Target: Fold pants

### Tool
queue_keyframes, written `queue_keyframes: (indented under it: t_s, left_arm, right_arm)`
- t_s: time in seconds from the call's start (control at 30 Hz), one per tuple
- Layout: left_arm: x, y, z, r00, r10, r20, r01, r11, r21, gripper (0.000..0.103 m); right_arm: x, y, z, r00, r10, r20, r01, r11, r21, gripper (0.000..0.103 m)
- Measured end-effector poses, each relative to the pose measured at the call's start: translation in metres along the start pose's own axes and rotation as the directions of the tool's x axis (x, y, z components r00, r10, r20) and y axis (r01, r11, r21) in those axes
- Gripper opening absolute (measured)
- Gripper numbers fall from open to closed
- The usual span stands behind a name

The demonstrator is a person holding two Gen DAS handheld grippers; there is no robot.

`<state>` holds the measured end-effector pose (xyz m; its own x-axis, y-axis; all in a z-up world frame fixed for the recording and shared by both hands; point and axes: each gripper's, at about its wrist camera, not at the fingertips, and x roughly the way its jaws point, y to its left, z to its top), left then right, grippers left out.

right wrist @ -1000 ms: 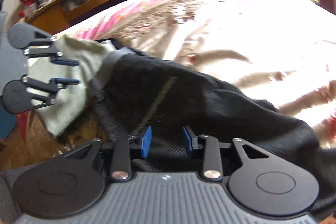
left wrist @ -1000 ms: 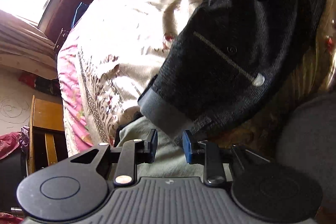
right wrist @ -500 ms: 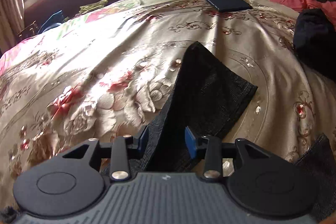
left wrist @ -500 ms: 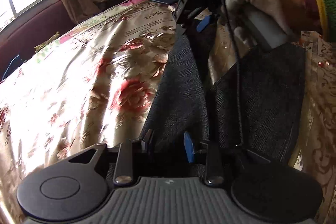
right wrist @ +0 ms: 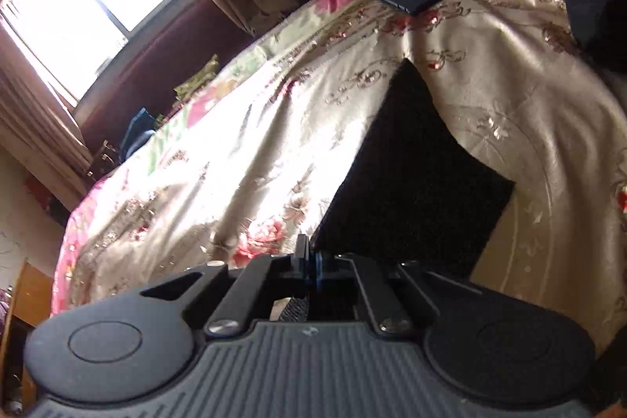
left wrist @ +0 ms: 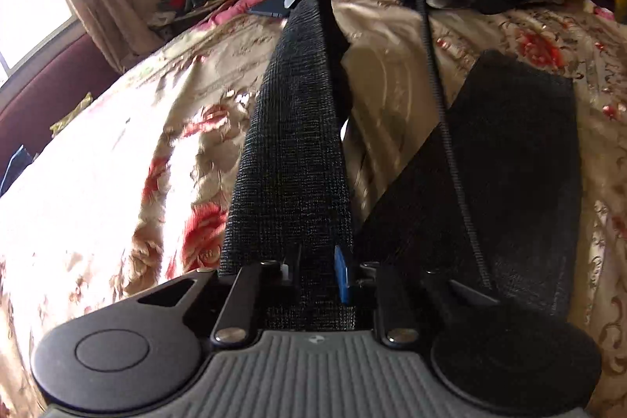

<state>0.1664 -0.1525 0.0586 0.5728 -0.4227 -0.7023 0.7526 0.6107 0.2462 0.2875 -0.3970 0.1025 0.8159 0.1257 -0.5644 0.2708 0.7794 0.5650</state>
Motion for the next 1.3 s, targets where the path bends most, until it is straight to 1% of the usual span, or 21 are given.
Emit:
queue_keyframes:
  t_s: [0.1, 0.2, 0.3, 0.33, 0.4, 0.43, 0.5, 0.57, 0.63, 0.7, 0.73, 0.77, 0.8, 0.9, 0.97, 1.03, 1.07, 1.13, 1.17, 1.2, 1.3]
  left_arm:
    - [-0.032, -0.010, 0.009, 0.995, -0.078, 0.069, 0.075, 0.996, 0.037, 0.034]
    - [-0.030, -0.034, 0.001, 0.984, -0.174, 0.035, 0.170, 0.981, 0.098, 0.034]
    - [-0.010, -0.065, -0.020, 0.968, -0.235, -0.092, 0.248, 0.955, 0.164, 0.034]
    - [-0.006, -0.072, -0.025, 0.962, -0.243, -0.124, 0.262, 0.949, 0.174, 0.035]
    - [-0.007, -0.082, -0.032, 0.964, -0.231, -0.132, 0.255, 0.946, 0.201, 0.035]
    - [-0.009, -0.085, -0.031, 0.966, -0.224, -0.131, 0.248, 0.945, 0.214, 0.035]
    - [-0.008, -0.087, -0.031, 0.966, -0.220, -0.137, 0.246, 0.944, 0.222, 0.035]
    - [-0.006, -0.089, -0.027, 0.967, -0.215, -0.139, 0.243, 0.941, 0.234, 0.035]
    - [-0.003, -0.092, -0.024, 0.969, -0.207, -0.132, 0.235, 0.939, 0.251, 0.036]
    - [-0.001, -0.094, -0.021, 0.971, -0.207, -0.123, 0.232, 0.940, 0.251, 0.037]
    - [0.000, -0.096, -0.019, 0.971, -0.208, -0.121, 0.233, 0.940, 0.248, 0.037]
    - [0.001, -0.097, -0.017, 0.971, -0.207, -0.117, 0.230, 0.941, 0.250, 0.037]
    - [0.000, -0.097, -0.014, 0.973, -0.205, -0.103, 0.225, 0.942, 0.250, 0.037]
    - [-0.012, -0.099, -0.009, 0.975, -0.217, -0.052, 0.223, 0.941, 0.256, 0.038]
    - [-0.020, -0.102, -0.011, 0.975, -0.218, -0.031, 0.218, 0.937, 0.272, 0.039]
    - [-0.020, -0.107, -0.018, 0.973, -0.226, -0.044, 0.229, 0.932, 0.280, 0.045]
    - [-0.017, -0.110, -0.021, 0.971, -0.232, -0.064, 0.240, 0.930, 0.278, 0.045]
    - [-0.011, -0.115, -0.027, 0.968, -0.234, -0.092, 0.251, 0.928, 0.274, 0.045]
    - [-0.012, -0.117, -0.028, 0.967, -0.237, -0.092, 0.253, 0.927, 0.277, 0.045]
    - [-0.013, -0.119, -0.029, 0.968, -0.235, -0.090, 0.251, 0.925, 0.284, 0.046]
    - [-0.013, -0.119, -0.027, 0.966, -0.239, -0.094, 0.256, 0.924, 0.285, 0.046]
  right_arm:
    - [-0.088, -0.016, -0.008, 0.996, -0.019, 0.089, 0.017, 1.000, 0.021, 0.003]
    - [-0.138, -0.045, -0.041, 0.982, -0.140, 0.129, 0.142, 0.990, -0.007, 0.003]
    - [-0.132, -0.111, -0.081, 0.966, -0.258, 0.013, 0.253, 0.956, 0.147, 0.005]
    - [-0.127, -0.129, -0.094, 0.965, -0.263, -0.017, 0.261, 0.945, 0.197, 0.009]
    - [-0.122, -0.150, -0.110, 0.960, -0.281, -0.008, 0.275, 0.932, 0.237, 0.009]
    - [-0.123, -0.159, -0.114, 0.959, -0.284, 0.016, 0.270, 0.928, 0.257, 0.010]
    - [-0.121, -0.174, -0.113, 0.973, -0.223, 0.051, 0.193, 0.920, 0.342, 0.013]
    - [-0.117, -0.186, -0.109, 0.978, -0.178, 0.104, 0.120, 0.903, 0.413, 0.025]
    - [-0.115, -0.196, -0.103, 0.977, -0.148, 0.152, 0.060, 0.881, 0.470, 0.031]
    - [-0.113, -0.207, -0.095, 0.973, -0.136, 0.189, 0.017, 0.853, 0.521, 0.032]
    - [-0.112, -0.210, -0.091, 0.969, -0.155, 0.194, 0.028, 0.842, 0.538, 0.031]
    - [-0.116, -0.213, -0.086, 0.964, -0.172, 0.204, 0.033, 0.837, 0.547, 0.010]
    - [-0.121, -0.214, -0.082, 0.962, -0.173, 0.213, 0.028, 0.834, 0.551, 0.006]
    - [-0.154, -0.197, -0.073, 0.949, -0.127, 0.289, -0.032, 0.873, 0.487, 0.005]
    - [-0.180, -0.180, -0.073, 0.937, -0.141, 0.320, 0.000, 0.914, 0.405, 0.004]
    - [-0.191, -0.175, -0.083, 0.934, -0.169, 0.315, 0.054, 0.938, 0.343, 0.004]
    - [-0.185, -0.181, -0.089, 0.938, -0.208, 0.276, 0.118, 0.943, 0.311, 0.006]
    - [-0.165, -0.205, -0.102, 0.947, -0.273, 0.170, 0.204, 0.918, 0.341, 0.011]
    - [-0.157, -0.220, -0.112, 0.953, -0.278, 0.118, 0.209, 0.890, 0.404, 0.011]
    - [-0.153, -0.232, -0.117, 0.962, -0.250, 0.110, 0.177, 0.877, 0.447, 0.011]
    - [-0.151, -0.250, -0.117, 0.969, -0.191, 0.160, 0.073, 0.832, 0.549, 0.015]
